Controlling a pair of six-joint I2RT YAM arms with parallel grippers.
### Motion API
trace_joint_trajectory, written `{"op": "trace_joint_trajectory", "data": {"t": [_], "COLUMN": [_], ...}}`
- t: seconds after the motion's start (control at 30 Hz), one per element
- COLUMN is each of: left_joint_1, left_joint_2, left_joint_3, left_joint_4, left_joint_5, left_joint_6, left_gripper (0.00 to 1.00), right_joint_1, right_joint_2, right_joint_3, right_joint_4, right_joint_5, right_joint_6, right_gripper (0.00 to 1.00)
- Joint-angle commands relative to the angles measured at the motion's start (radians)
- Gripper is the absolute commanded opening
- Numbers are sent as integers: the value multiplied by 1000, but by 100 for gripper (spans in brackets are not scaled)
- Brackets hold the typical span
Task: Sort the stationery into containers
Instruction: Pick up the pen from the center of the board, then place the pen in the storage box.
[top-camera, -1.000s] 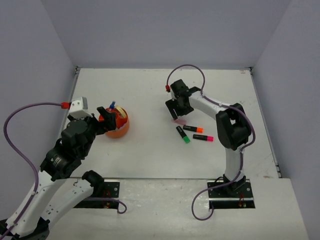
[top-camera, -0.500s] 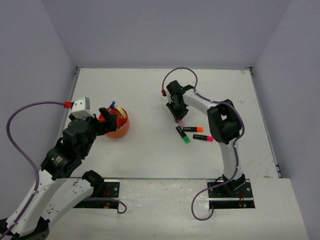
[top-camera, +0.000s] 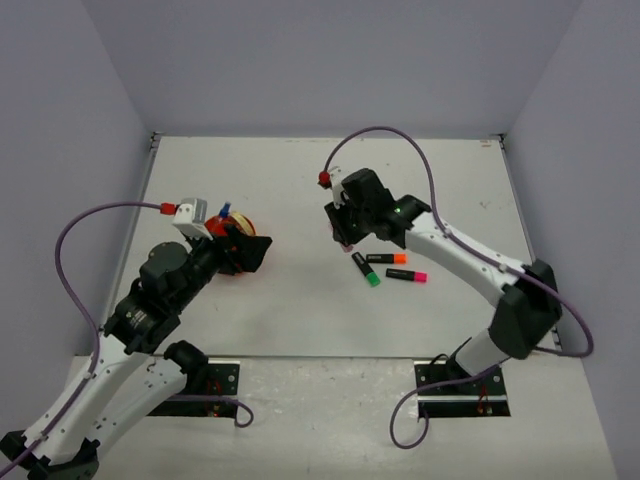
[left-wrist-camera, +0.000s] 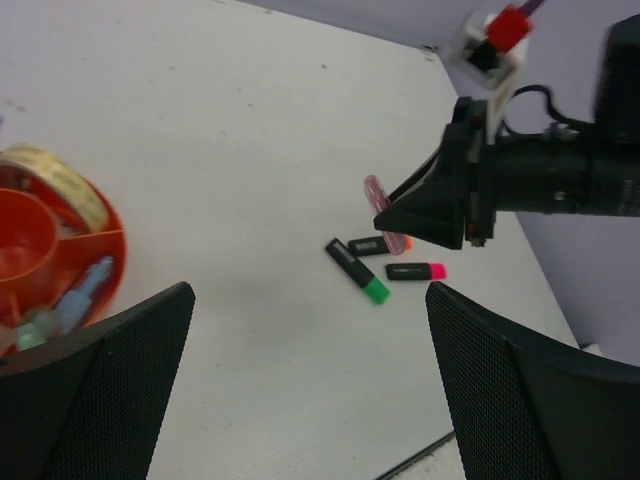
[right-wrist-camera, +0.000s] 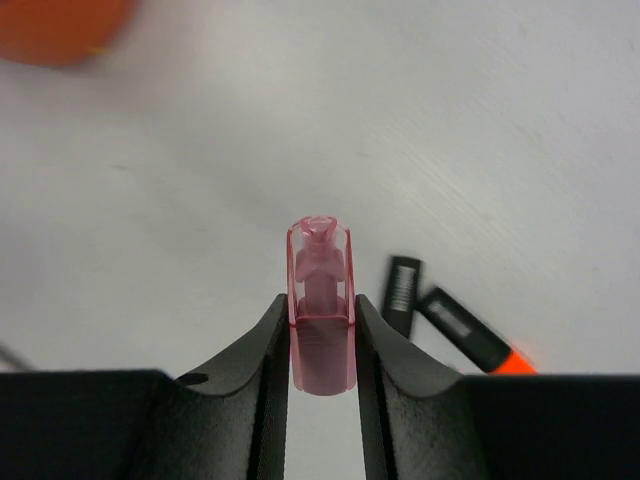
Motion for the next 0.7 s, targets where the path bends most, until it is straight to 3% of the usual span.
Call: {"op": "trace_joint_trajectory", "data": {"t": [0.0, 0.07, 0.17, 0.3, 0.47, 0.57, 0.67], "left_joint_1": [1, 3, 3, 2, 1, 2, 3], "left_joint_2": [21, 34, 50, 83, 96, 114, 135], "left_joint_3": [-111, -153, -176, -176, -190, -187, -184], "left_joint_4": [378, 518, 587, 616, 628, 613, 610], "left_joint_5": [320, 350, 362, 404, 411, 410, 423], "left_joint_6": [-145, -175, -202, -221, -228, -223, -223], "left_gripper": [100, 99, 93, 81, 74, 64, 43], "right_joint_1": [146, 191, 242, 276, 304, 324, 334], "right_joint_2": [-216, -293, -373, -395, -360, -350, -337], "right_joint_3": [-142, -192, -240, -217, -171, -149, -127], "right_joint_4": [231, 325, 399, 411, 384, 380, 371], "right_joint_5": [-105, -116, -99, -104, -67, -49, -16], "right_joint_6": [67, 114, 146, 147, 141, 142, 145], "right_gripper": [0, 0, 0, 0, 0, 0, 0]}}
